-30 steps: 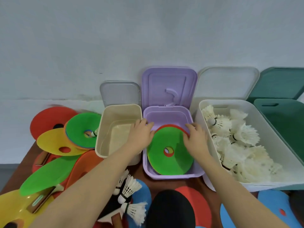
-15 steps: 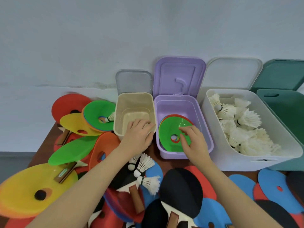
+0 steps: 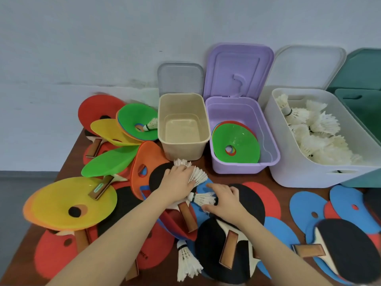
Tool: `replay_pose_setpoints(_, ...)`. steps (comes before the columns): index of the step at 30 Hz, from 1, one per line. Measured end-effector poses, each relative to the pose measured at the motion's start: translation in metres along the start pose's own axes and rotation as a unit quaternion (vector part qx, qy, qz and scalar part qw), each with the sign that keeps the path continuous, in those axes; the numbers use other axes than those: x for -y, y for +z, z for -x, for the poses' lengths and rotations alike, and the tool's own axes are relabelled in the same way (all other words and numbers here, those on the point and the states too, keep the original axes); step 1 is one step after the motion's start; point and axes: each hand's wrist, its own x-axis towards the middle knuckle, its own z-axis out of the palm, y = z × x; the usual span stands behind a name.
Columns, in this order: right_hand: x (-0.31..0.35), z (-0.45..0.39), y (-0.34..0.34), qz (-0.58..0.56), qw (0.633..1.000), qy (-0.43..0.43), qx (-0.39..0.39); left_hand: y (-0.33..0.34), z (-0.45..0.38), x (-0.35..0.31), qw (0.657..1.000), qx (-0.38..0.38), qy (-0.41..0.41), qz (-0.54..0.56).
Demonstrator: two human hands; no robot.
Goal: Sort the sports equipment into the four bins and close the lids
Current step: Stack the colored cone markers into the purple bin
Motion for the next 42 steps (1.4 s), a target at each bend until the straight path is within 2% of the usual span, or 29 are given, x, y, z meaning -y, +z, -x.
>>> replay_pose_setpoints(3, 0.001, 0.003, 0.007, 0.013, 1.000, 0.001, -0.023, 0.007, -0.005, 0.002, 1.000, 0.013, -0.008, -0.002)
replay_pose_setpoints(9, -0.008, 0.019, 0.000, -0.083, 0.986, 0.002, -0.142, 0.015, -0.016, -0.002, 1.000, -0.011, 0.010, -0.010)
replay_pose_setpoints(14, -0.022, 0.031, -0.010, -0.046, 0.969, 0.049, -0.239, 0.029, -0.024, -0.005, 0.998, -0.019, 0.044, -0.037)
replay_pose_setpoints(18, -0.035, 0.037, -0.011, -0.020, 0.973, 0.109, -0.200, 0.036, -0.030, -0.011, 0.997, 0.005, 0.060, -0.048)
replay_pose_setpoints(22, -0.041, 0.040, -0.005, -0.041, 0.983, 0.118, -0.132, 0.032, -0.024, -0.009, 0.998, -0.010, 0.063, 0.001)
replay_pose_setpoints(28, -0.027, 0.048, -0.012, -0.052, 0.977, 0.061, -0.197, 0.018, -0.001, -0.004, 0.991, -0.066, 0.110, 0.047)
replay_pose_setpoints(32, -0.017, 0.056, -0.027, -0.030, 0.963, 0.014, -0.266, 0.006, 0.013, -0.004, 0.972, -0.166, 0.154, 0.070)
replay_pose_setpoints(37, -0.008, 0.052, -0.062, -0.035, 0.943, -0.044, -0.329, -0.015, 0.012, -0.019, 0.958, -0.226, 0.142, 0.105)
replay_pose_setpoints(42, -0.024, 0.039, -0.103, -0.053, 0.927, -0.097, -0.357, -0.052, -0.006, -0.052, 0.944, -0.278, 0.147, 0.098)
